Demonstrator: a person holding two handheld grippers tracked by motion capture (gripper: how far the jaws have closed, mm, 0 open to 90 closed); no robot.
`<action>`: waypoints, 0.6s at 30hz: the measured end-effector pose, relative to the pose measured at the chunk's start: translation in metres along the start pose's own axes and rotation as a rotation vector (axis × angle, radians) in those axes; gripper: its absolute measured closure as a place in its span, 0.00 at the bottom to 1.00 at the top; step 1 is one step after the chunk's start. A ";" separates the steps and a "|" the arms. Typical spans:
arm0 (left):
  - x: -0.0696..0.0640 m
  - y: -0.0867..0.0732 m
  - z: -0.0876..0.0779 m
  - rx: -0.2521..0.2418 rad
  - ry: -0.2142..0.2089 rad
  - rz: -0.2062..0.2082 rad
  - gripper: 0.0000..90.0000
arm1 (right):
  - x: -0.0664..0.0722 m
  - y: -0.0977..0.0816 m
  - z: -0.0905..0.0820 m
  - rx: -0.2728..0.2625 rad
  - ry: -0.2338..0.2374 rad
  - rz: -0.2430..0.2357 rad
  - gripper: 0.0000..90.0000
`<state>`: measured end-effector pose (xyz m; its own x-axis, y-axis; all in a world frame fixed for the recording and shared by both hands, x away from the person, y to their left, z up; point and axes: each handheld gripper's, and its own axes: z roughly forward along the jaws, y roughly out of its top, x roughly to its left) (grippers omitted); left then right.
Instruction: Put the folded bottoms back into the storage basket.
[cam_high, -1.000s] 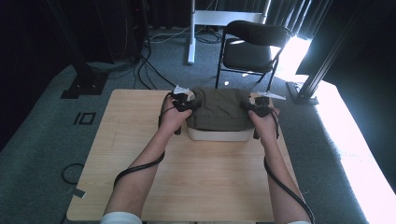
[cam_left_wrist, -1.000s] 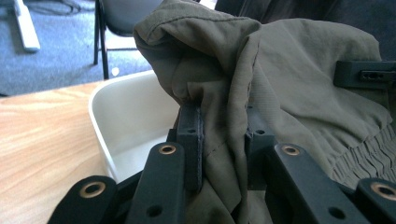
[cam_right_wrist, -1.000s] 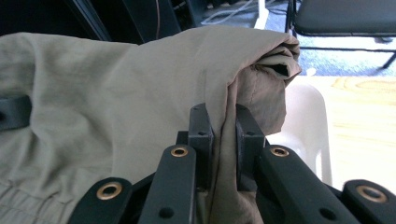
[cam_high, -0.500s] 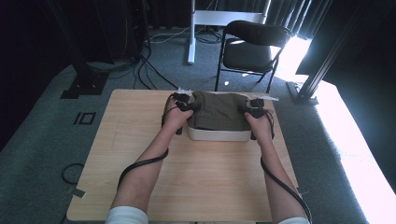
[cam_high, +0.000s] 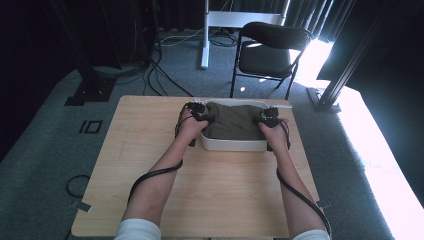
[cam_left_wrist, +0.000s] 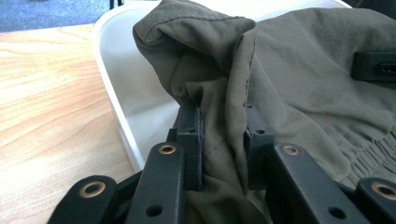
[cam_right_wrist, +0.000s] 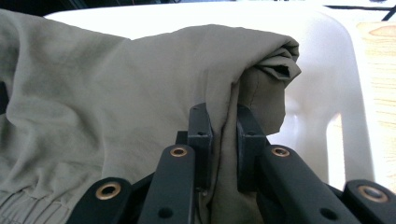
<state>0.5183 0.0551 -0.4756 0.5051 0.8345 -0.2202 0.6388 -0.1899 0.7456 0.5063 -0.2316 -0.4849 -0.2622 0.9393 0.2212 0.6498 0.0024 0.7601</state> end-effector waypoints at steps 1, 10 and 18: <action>0.000 0.000 0.000 0.000 0.000 0.000 0.84 | 0.000 0.000 0.000 0.000 0.000 0.000 0.89; -0.005 -0.001 0.012 0.063 0.032 0.039 0.83 | 0.004 0.001 0.007 0.042 -0.074 -0.029 0.89; -0.009 -0.001 0.013 0.075 0.043 0.053 0.76 | 0.001 0.002 0.008 0.058 -0.093 -0.035 0.70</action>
<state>0.5210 0.0407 -0.4822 0.5153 0.8432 -0.1535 0.6542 -0.2712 0.7060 0.5129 -0.2284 -0.4882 -0.2199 0.9660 0.1360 0.6821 0.0526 0.7293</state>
